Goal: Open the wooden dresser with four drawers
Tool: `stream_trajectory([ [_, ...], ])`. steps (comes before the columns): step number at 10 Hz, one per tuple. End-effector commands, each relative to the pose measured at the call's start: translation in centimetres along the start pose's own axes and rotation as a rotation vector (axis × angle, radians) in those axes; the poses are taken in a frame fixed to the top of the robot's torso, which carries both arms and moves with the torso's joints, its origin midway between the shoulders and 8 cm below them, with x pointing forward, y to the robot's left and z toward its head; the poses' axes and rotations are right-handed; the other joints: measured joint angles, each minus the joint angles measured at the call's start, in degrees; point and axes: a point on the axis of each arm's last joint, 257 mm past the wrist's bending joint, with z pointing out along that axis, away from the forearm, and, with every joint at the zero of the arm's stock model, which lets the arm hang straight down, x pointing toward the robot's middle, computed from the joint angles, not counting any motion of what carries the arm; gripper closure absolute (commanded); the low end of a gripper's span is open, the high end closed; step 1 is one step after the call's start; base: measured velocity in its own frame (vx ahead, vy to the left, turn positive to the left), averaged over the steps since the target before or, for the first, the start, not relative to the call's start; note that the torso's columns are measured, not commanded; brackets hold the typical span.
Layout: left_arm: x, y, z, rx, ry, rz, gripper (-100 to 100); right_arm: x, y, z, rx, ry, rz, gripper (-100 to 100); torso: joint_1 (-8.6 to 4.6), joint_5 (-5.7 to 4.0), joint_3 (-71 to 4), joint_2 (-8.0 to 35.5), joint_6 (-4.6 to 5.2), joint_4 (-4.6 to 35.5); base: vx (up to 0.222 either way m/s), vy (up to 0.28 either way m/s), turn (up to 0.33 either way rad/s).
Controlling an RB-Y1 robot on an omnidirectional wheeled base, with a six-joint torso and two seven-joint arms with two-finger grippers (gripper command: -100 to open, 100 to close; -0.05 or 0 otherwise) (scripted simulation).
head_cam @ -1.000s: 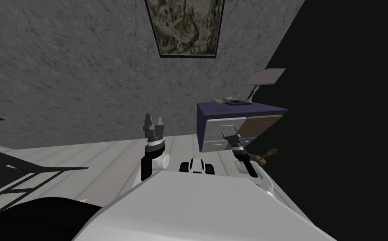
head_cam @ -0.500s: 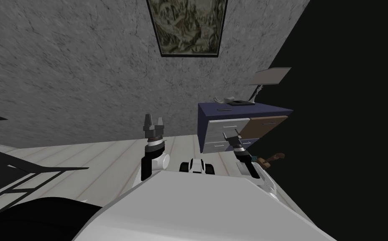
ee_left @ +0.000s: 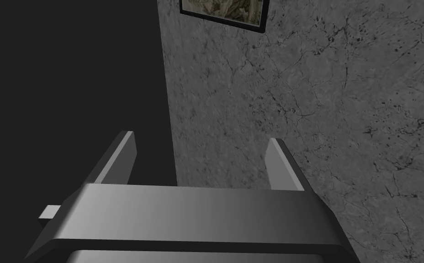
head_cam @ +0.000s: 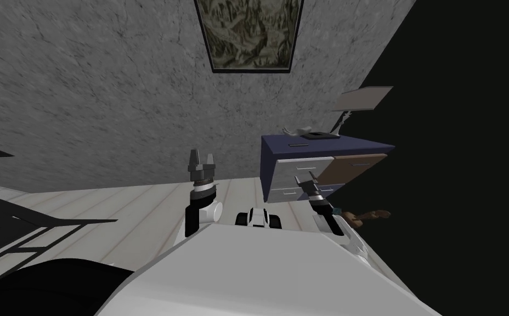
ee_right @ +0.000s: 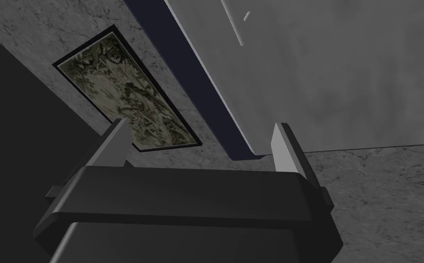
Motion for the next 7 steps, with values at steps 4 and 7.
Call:
stream_trajectory([
  [4, 0.0, 0.0, 0.0, 0.000, 0.000, 0.000, 0, 3.5, 0.6, -1.3, -0.050, 0.064, -0.184, -100, 0.02, 0.00, -0.02, -0.03, 0.00, -0.01, 0.049, 0.033, 0.026],
  [7, 0.0, 0.0, 0.0, 0.000, 0.000, 0.000, 0, 5.0, 0.6, -2.0, -0.075, 0.086, -0.280, -100, -0.06, -0.02, 0.02, 0.03, 0.00, 0.01, 0.049, 0.020, 0.017],
])
